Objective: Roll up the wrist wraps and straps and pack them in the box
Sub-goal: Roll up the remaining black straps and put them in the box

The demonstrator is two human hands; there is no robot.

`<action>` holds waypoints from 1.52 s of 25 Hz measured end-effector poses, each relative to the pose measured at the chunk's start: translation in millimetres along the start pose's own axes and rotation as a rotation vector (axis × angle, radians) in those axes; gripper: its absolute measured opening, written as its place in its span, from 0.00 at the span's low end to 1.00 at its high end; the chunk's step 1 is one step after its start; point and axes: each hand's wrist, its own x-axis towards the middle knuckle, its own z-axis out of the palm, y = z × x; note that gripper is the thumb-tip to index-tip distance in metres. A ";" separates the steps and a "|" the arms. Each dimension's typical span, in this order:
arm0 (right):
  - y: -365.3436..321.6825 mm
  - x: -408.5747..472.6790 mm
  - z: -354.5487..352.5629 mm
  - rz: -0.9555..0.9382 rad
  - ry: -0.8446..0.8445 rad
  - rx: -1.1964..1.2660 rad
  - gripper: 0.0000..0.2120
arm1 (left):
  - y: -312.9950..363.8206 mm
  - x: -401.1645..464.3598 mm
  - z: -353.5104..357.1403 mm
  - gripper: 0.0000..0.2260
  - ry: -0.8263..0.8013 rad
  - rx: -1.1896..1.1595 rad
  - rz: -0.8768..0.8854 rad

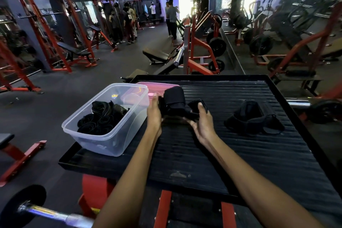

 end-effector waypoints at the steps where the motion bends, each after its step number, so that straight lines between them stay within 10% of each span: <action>1: -0.4 -0.7 0.9 -0.055 0.026 -0.059 0.13 | 0.4 -4.5 -0.1 0.27 -0.024 0.035 -0.024; 4: 3.0 -0.7 -0.2 -0.184 0.047 -0.288 0.09 | -0.5 -15.0 5.4 0.42 -0.019 0.263 0.001; 11: 8.7 -3.0 -3.6 -0.438 0.090 -0.522 0.10 | -15.2 -16.5 -5.2 0.22 -0.225 0.390 -0.001; 22: 9.1 -2.8 -12.7 -0.490 -0.084 -0.806 0.10 | -3.0 -13.7 -10.7 0.25 -0.495 0.621 0.107; 33: 3.3 -3.2 -14.6 -0.628 -0.508 -1.039 0.20 | -33.4 -19.7 -29.3 0.27 -0.264 0.502 0.230; 38: 6.5 -2.3 -13.6 -0.536 -0.429 -1.116 0.14 | -37.2 -24.9 -24.3 0.27 -0.207 0.688 0.398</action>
